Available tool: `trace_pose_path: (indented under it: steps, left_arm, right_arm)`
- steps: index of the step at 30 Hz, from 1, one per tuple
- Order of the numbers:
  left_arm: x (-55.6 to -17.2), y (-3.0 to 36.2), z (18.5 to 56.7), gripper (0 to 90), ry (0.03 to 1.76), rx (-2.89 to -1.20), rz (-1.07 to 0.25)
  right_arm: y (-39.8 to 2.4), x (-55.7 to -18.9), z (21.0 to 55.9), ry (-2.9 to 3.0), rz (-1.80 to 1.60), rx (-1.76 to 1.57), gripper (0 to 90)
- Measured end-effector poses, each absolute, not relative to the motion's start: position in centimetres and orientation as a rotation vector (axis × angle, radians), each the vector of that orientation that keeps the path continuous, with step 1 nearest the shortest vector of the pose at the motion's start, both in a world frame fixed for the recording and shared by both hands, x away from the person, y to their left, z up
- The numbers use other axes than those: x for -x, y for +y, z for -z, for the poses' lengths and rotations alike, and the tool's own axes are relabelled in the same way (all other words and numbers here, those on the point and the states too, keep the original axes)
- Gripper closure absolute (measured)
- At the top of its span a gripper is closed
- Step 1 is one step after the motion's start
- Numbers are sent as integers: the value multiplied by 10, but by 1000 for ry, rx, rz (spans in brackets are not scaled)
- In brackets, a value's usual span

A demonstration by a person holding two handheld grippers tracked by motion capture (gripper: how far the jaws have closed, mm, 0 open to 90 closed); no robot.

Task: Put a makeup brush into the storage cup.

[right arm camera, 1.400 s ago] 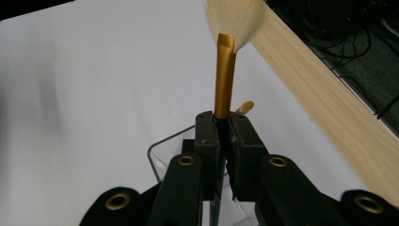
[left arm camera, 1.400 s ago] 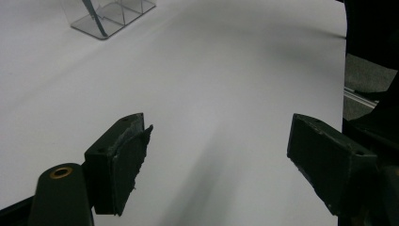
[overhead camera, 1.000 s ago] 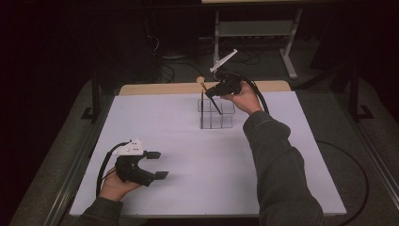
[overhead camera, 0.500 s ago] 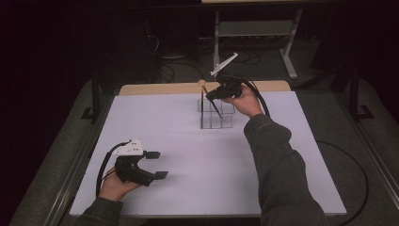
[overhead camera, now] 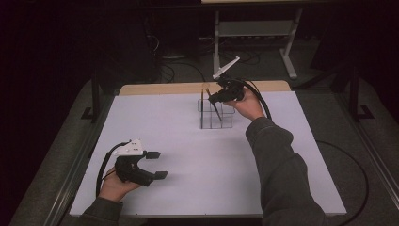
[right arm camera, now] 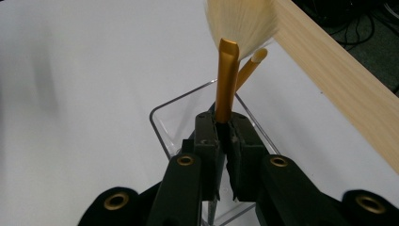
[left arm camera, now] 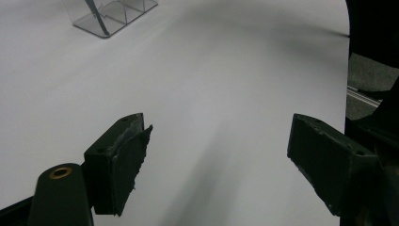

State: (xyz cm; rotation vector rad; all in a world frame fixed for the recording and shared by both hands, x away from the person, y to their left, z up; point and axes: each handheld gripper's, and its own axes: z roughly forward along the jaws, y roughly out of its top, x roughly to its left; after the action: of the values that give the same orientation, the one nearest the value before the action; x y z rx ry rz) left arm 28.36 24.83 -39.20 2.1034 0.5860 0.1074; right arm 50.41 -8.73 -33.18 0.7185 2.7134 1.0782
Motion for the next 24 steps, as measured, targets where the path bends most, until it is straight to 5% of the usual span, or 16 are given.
trace_pose_path:
  steps: [24]
  left_arm:
    - [-284, 247, 393, 195, 590, -2105, -107]
  right_arm:
    - [-99, -496, 339, 2702, -1079, -789, 763]
